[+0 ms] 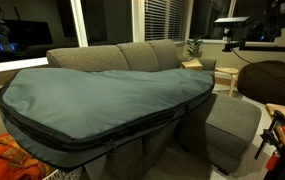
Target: Close the zip on the green bag
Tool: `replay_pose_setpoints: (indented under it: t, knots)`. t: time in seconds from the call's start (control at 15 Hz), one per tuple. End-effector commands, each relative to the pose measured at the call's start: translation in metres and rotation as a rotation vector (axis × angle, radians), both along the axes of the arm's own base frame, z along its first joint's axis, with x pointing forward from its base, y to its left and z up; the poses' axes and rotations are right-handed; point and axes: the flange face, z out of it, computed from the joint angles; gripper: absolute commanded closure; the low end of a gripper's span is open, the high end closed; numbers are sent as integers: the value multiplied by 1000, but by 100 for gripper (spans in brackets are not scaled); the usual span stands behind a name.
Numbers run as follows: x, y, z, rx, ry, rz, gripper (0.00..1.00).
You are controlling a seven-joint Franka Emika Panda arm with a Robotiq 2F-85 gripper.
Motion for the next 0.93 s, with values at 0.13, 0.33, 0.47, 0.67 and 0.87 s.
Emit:
replay_pose_setpoints:
  t: [0.13,0.33,0.47,0.67,0.87]
  knots:
    - [0,9,-9,4,-3,21,0]
    - [-1,18,-15,6,5,33,0]
    - [-3,24,-19,12,-4,47,0]
    - [-5,33,-25,3,-48,78,0]
    - [-6,43,-36,-9,-79,103,0]
